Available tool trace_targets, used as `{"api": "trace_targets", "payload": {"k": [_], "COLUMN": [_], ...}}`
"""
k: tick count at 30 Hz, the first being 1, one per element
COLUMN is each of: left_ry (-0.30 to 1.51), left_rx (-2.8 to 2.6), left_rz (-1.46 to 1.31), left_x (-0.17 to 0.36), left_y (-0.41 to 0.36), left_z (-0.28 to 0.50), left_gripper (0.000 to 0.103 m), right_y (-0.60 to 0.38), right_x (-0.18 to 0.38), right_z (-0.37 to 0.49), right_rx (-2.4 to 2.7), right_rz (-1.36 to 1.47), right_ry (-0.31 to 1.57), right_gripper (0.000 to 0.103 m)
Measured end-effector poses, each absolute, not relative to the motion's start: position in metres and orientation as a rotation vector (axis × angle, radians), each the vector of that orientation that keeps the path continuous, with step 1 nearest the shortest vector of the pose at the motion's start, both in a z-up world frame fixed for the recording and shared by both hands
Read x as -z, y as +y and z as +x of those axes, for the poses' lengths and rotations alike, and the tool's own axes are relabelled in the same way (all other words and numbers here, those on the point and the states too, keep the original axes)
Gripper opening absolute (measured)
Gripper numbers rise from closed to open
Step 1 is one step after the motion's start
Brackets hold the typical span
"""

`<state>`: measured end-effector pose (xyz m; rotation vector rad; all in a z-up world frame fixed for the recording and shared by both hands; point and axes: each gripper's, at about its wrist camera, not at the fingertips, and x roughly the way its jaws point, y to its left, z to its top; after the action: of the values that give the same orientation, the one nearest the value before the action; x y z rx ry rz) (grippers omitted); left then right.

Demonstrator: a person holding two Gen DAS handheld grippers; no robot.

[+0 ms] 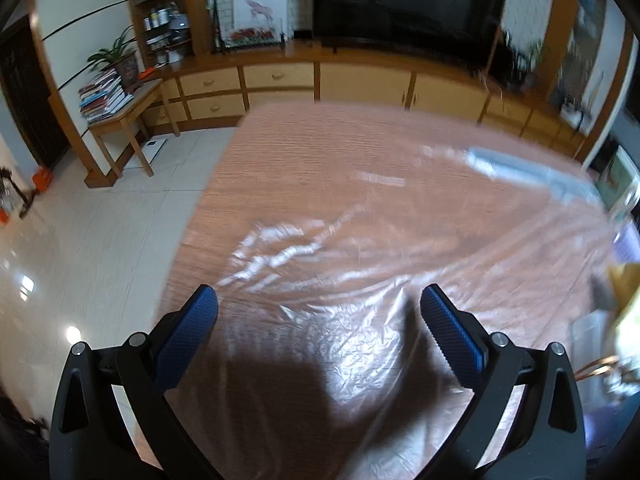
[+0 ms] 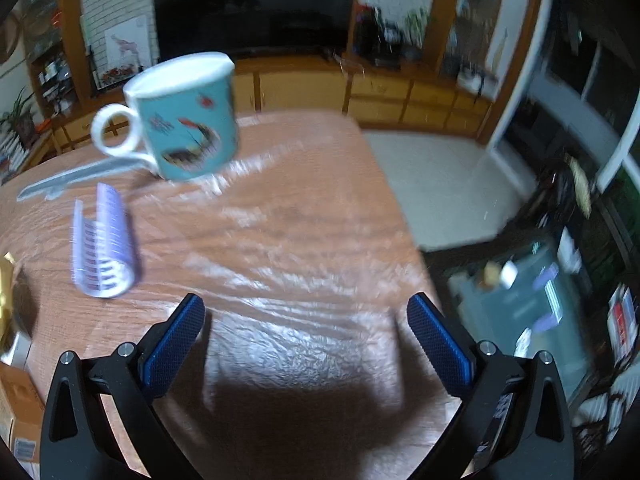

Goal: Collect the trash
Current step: 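Grasp the yellow paper bag with the right tool while the left tool grasps the blue bag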

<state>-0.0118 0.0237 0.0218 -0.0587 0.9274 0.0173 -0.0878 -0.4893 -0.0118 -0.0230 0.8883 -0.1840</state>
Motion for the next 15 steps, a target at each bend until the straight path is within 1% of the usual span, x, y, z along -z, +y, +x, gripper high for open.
{"api": "trace_targets", "payload": {"k": [3,7,11,15], "left_ry": [0.874,0.826,0.828,0.855], "left_rx": [0.021,0.171,0.33,0.471], "left_rz": [-0.102,-0.13,-0.113,-0.108], "left_x": [-0.052,-0.086,-0.101,-0.107], "left_y": [0.033,0.02,-0.003,-0.037], "left_z": [-0.02,-0.051,-0.09,-0.121], "left_gripper": [0.101,0.101,0.101,0.102], "right_y": [-0.474,-0.449,-0.424,-0.393], "right_x": [-0.014,-0.04,-0.051,-0.063], "right_z": [-0.097,-0.101,-0.095,-0.104], "right_rx": [0.128,0.008,-0.086,-0.202], "right_rz": [-0.047,-0.074,-0.082,-0.031], "right_ry": [0.838,0.797,0.802,0.794], "right_gripper": [0.099,0.099,0.099,0.099]}}
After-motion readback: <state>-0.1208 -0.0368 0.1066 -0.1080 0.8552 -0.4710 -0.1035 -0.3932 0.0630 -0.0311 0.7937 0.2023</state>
